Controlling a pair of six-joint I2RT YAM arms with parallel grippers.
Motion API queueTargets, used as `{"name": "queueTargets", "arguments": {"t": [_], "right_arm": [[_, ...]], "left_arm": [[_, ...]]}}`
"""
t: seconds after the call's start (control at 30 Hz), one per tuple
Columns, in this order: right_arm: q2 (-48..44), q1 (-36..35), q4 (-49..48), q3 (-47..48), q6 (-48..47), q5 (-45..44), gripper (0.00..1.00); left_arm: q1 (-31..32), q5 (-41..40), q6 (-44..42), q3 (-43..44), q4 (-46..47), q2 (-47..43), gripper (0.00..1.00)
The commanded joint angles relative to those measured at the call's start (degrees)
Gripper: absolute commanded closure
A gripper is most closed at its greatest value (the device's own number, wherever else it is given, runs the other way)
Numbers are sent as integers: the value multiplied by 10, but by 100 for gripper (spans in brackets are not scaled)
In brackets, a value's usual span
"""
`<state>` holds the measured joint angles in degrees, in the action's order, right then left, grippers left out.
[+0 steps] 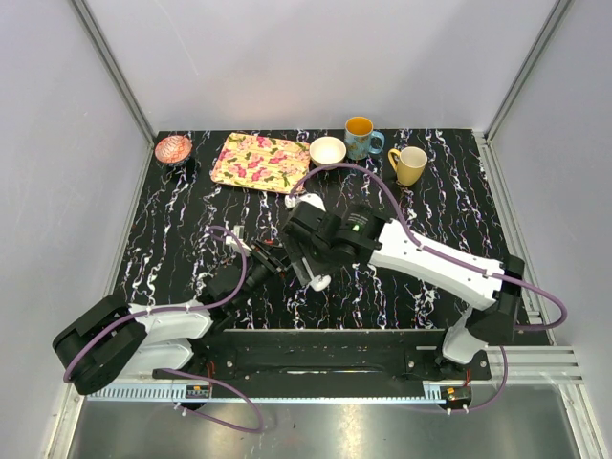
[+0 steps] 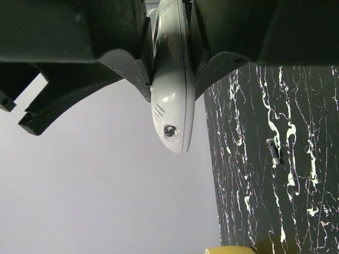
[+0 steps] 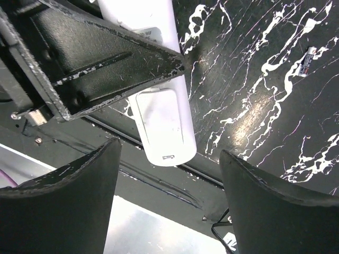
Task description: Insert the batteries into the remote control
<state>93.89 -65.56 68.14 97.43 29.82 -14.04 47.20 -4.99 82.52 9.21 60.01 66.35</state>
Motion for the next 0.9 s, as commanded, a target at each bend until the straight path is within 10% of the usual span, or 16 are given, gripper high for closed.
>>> {"name": "queueTargets", "arguments": {"t": [0.0,0.53,0.87], "right_arm": [[-52,16,-27,22,24,-32,16],[-215,178,-349,-264,128,308,12],[-201,187,-385,-307,118,345,12]], "left_arm": [[3,-5,5,-3,48,-5,100],[3,2,14,-26,87,-25,100],[2,6,9,-24,74,-47,100]]}}
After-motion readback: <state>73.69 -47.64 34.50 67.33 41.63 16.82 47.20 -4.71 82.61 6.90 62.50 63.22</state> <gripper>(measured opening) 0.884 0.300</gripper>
